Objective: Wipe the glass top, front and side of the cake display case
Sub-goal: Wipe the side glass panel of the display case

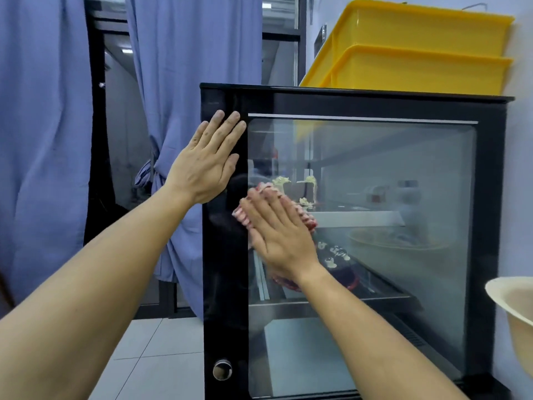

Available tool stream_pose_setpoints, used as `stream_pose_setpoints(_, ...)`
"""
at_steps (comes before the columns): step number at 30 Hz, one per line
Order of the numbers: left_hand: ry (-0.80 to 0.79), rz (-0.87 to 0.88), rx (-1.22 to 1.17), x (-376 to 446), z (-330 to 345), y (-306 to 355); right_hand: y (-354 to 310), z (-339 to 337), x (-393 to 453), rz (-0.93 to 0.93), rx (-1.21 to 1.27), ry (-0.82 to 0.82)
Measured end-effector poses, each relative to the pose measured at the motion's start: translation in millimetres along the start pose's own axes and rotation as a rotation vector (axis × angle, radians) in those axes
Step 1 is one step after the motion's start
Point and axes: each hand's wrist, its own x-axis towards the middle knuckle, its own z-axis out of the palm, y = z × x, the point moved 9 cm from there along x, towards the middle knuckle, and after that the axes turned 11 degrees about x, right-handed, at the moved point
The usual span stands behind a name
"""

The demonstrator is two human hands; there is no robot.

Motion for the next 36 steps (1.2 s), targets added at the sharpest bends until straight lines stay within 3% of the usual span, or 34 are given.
stream_pose_setpoints(3,0.015,-0.094,-0.021,-26,7,13,59,-22,-50,0.527,0.014,0.145)
stream_pose_setpoints(6,0.029,-0.228,-0.06,-71,19,43,30,-10,-110,0.783,0.038,0.221)
stream_pose_setpoints(8,0.027,-0.318,-0.084,-89,26,53,3,3,-120,0.722,0.062,0.162)
stream_pose_setpoints(12,0.02,-0.349,-0.044,-90,28,53,28,-7,-64,0.133,-0.011,-0.107)
stream_pose_setpoints(14,0.022,-0.346,-0.031,-91,29,54,75,-28,-54,0.125,-0.056,-0.091)
stream_pose_setpoints(15,0.028,-0.344,-0.022,-91,29,55,107,-40,-60,0.27,-0.051,-0.021)
stream_pose_setpoints(18,0.048,-0.34,-0.004,-91,28,57,147,-59,-133,0.977,0.003,0.295)
stream_pose_setpoints(19,0.049,-0.342,0.002,-92,28,58,131,-54,-148,1.046,0.013,0.316)
stream_pose_setpoints(20,0.044,-0.345,0.007,-92,28,58,109,-44,-147,0.97,0.013,0.264)
stream_pose_setpoints(21,0.034,-0.35,0.007,-92,28,59,83,-29,-135,0.76,0.025,0.14)
stream_pose_setpoints(23,0.023,-0.349,0.001,-92,29,58,44,-9,-100,0.204,-0.009,-0.104)
stream_pose_setpoints(24,0.022,-0.343,0.004,-92,30,58,43,-13,-83,0.024,-0.032,-0.144)
stream_pose_setpoints(25,0.025,-0.34,0.007,-92,30,57,54,-20,-68,-0.038,-0.054,-0.143)
stream_pose_setpoints(27,0.033,-0.342,0.009,-92,30,56,106,-41,-54,0.173,-0.063,-0.058)
stream_pose_setpoints(30,0.041,-0.346,0.007,-93,31,56,187,-72,-120,0.874,-0.021,0.285)
stream_pose_setpoints(32,0.037,-0.349,-0.009,-93,32,56,180,-72,-179,1.282,0.03,0.502)
stream_pose_setpoints(34,0.032,-0.358,-0.014,-93,33,55,148,-61,-190,1.378,0.057,0.545)
stream_pose_setpoints(36,0.033,-0.361,-0.005,-93,33,56,123,-50,-150,1.068,0.029,0.349)
